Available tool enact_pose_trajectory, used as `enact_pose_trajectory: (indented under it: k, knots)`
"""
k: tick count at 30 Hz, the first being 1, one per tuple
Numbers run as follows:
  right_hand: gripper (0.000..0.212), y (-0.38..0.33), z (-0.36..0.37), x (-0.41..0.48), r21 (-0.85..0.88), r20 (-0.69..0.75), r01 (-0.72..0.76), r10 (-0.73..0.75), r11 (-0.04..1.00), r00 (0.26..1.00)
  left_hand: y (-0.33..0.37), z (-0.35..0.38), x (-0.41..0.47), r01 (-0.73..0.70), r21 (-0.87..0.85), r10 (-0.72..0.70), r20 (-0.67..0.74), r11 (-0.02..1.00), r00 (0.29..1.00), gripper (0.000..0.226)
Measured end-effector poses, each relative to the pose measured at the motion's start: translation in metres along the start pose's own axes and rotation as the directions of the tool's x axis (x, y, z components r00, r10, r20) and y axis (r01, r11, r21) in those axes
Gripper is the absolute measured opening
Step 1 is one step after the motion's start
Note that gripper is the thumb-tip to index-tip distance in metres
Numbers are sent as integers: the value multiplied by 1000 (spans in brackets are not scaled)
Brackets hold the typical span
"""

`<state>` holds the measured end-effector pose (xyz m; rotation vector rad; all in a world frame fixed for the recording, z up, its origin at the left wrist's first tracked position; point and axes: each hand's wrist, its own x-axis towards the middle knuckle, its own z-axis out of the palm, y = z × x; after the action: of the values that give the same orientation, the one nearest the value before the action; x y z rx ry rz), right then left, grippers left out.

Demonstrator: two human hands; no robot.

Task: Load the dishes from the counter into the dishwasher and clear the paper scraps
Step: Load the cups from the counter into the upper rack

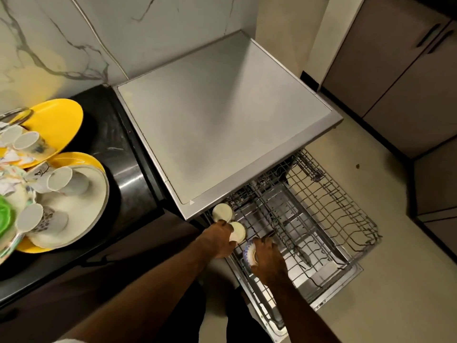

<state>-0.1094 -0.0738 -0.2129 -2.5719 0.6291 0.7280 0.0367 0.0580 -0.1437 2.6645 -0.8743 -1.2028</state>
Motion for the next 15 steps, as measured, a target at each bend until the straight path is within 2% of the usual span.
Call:
enact_pose_trajectory:
  k: [2,5,12,15]
  knots:
    - [85,0,8,8,-77,8,16,-15,997,1000,-2,6,3,5,-18,-5,2,1000,1000,46]
    - [84,-2,23,17,-164,37,32,-26,986,999,-7,11,11,23,-27,-22,39,999,999,55]
    - [66,-5,54,32,-235,69,8,8,972,998,-10,12,23,4,23,-6,59,1000,998,61]
    - [67,-3,65,39,-230,68,24,-9,973,998,-8,8,28,-4,46,0,68,999,998,62]
